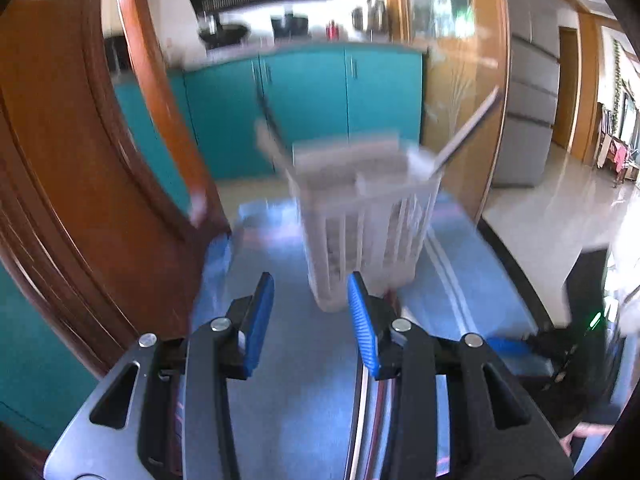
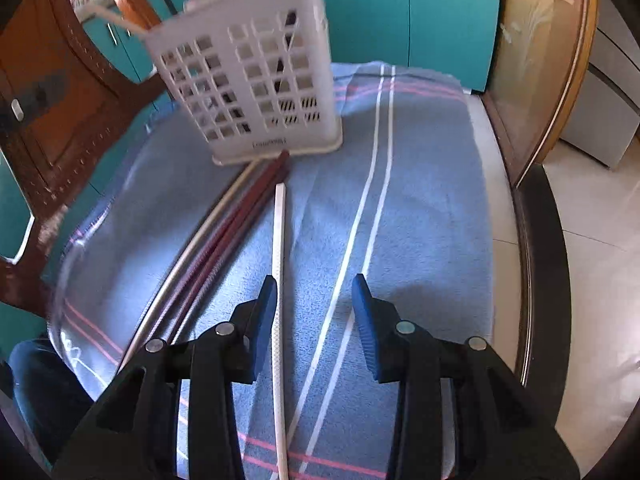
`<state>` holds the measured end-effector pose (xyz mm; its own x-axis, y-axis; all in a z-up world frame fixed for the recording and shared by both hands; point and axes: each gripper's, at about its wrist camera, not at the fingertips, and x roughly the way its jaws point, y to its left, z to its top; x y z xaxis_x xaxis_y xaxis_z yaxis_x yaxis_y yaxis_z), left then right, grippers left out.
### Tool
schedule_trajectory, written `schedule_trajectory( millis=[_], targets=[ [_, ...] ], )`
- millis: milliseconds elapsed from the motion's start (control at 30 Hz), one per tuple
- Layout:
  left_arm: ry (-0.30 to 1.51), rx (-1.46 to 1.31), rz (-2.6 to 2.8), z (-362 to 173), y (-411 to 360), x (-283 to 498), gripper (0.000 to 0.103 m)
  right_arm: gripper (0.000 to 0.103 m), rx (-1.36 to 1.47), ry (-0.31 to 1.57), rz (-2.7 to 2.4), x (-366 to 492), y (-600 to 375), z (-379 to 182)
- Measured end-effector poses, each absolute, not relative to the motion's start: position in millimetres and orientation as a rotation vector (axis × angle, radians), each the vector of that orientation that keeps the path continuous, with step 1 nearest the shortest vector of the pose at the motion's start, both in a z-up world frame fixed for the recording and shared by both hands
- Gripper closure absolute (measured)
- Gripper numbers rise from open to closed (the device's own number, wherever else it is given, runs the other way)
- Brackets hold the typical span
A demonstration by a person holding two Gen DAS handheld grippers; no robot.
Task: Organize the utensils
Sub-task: 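Grasp a brown chopstick with the left tool while the right grasps a light one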
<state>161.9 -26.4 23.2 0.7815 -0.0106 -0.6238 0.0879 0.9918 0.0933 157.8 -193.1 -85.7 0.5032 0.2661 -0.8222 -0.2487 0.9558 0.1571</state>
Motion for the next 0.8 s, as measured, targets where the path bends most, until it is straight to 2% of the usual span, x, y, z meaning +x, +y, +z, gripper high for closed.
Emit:
schedule_trajectory(
  millis=[67,333,800],
  targets=[
    [0.753,0.098,-0.082,-1,-21,168,0.069,0.072,0.003,1.007,0.309,160,-187,-90],
    [0.934,0.096,-0.182,-67,-27,171,0.069,0.073,-0.074,1.018,0.308,162,-169,-105],
    [0.987,0.119,-0.199,-87,-33,170,0.068,0.072,-0.065,0.967,0.299,155,-173,-106]
  ],
)
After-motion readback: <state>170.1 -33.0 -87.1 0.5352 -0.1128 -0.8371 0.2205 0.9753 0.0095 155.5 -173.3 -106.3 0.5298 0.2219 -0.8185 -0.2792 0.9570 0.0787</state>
